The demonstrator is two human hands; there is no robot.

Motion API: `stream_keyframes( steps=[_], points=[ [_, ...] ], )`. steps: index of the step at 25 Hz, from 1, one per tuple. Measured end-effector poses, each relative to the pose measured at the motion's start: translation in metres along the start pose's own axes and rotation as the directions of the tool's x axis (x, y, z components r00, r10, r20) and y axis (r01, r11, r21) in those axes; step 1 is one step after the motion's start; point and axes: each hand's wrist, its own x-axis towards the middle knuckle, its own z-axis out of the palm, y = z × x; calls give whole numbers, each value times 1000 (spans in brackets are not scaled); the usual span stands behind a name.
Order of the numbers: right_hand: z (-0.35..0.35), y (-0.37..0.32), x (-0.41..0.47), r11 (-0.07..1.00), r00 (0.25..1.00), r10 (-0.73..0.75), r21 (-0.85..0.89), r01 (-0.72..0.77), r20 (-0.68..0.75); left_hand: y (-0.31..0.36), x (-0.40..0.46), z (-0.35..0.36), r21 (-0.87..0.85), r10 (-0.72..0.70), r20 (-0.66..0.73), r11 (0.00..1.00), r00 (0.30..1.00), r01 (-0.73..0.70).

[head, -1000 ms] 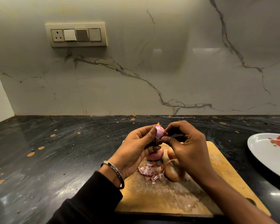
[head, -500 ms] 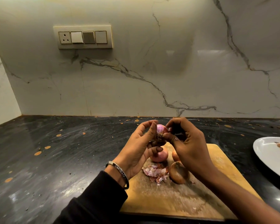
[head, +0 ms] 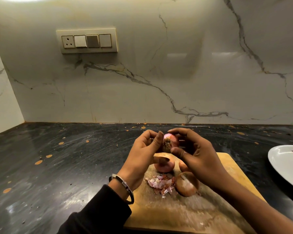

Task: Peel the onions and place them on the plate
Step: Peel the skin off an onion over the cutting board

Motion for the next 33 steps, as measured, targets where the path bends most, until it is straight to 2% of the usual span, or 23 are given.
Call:
stream_keyframes(
  steps=[2,4,8,16,28,33],
  points=[
    [-1,4,0,993,998,61,107,-59,-19,0,0,0,175,165,2,971,986,-163],
    [-1,5,0,974,993,112,201,-103,-34,2,-1,2,337,312,31,891,949,-304],
    [0,3,-1,954,987,157,264,-146,-22,7,-1,3,523,428,-7,772,904,-361],
    [-7,-2,-2,949,983,184,263,-174,-11,31,9,3,666,290,20,710,957,-229],
    [-5,5,-2,963,979,195,177,-203,62,13,4,-13,548,190,44,816,981,-183],
    [-3,5,-4,926,960,246,260,-273,131,16,5,-19,539,147,117,821,982,-187]
  ],
)
